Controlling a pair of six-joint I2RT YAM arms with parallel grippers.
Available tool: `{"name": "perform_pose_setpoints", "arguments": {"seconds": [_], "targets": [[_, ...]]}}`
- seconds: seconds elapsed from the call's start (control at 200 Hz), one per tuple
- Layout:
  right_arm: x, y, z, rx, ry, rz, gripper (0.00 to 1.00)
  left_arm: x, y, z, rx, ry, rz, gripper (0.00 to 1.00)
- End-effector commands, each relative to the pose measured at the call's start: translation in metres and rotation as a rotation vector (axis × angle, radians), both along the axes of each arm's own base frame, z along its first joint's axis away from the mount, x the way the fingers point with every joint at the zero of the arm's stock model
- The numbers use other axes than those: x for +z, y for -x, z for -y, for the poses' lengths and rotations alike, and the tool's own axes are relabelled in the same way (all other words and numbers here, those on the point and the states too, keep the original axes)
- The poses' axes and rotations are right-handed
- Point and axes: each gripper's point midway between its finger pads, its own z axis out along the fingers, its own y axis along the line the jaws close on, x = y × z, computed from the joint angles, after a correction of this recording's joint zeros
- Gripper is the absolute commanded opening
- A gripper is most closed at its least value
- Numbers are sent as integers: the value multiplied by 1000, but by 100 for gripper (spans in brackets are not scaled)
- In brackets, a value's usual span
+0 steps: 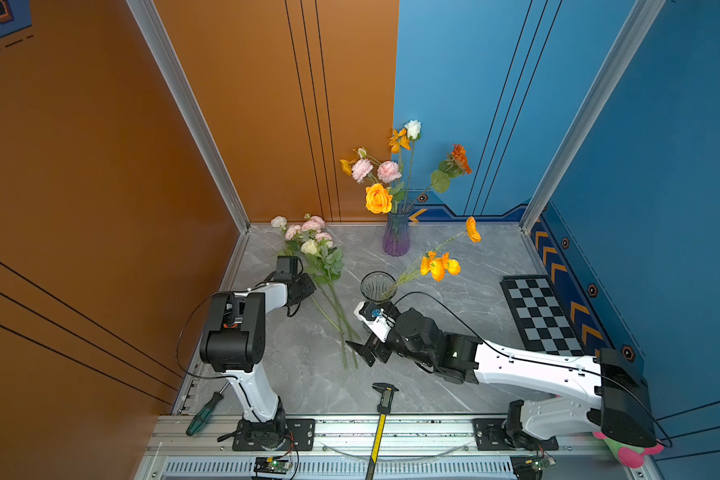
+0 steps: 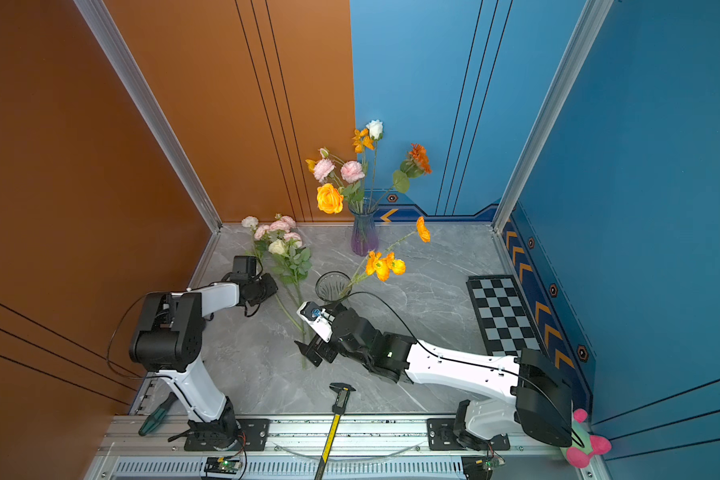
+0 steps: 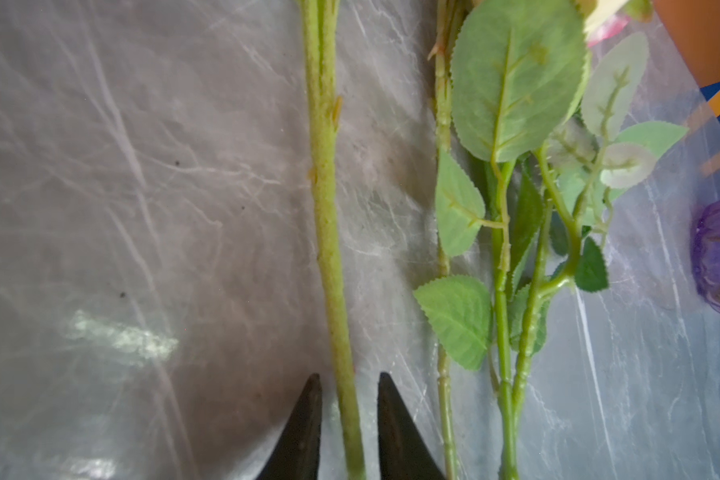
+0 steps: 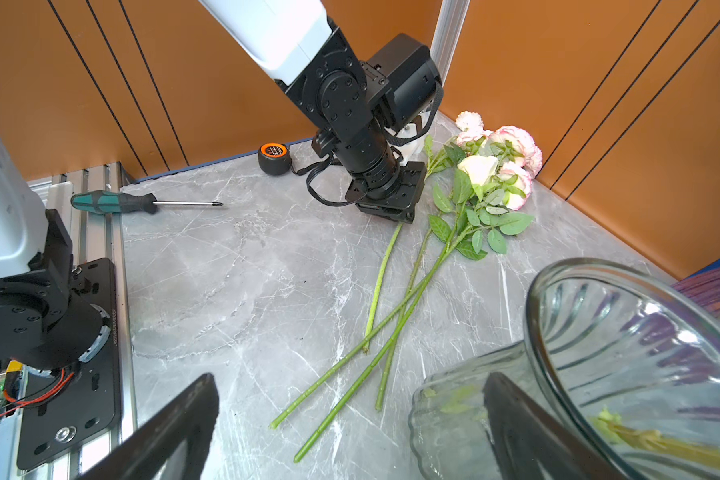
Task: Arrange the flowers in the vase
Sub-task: 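Grasp a white flower stem beside the pink roses with the left gripper, then lift the white flowers high off the table with the left gripper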
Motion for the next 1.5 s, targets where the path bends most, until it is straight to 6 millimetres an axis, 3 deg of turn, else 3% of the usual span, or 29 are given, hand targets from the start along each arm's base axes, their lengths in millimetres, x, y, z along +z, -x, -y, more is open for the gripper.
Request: {"name": "perform_pose_setpoints", "arguments": {"seconds": [0.0,0.175,0.33,0.556,0.831,1.081,1.497], "targets": [[10,-3,-3,4,-23,11,100,6,-7,-2,5,0,18,19],[7,-5,4,-13,-13,12,100,11,-5,-1,7,6,28,8],[7,-6,11,-23,-13,16,100,33,7,-8,39,-42,77,2],[9,-10,16,-25,-27,16,100,66,47,-29,86,-173,99,0],[14,-16,21,-28,-48,17,100,130,88,-54,122,-358,204,0],[15,-18,22,-27,-58,17,100,190,86,-52,61,-453,362,0],[17,-17,25,-34,-75,15,100,241,86,-45,26,-497,562,0]]}}
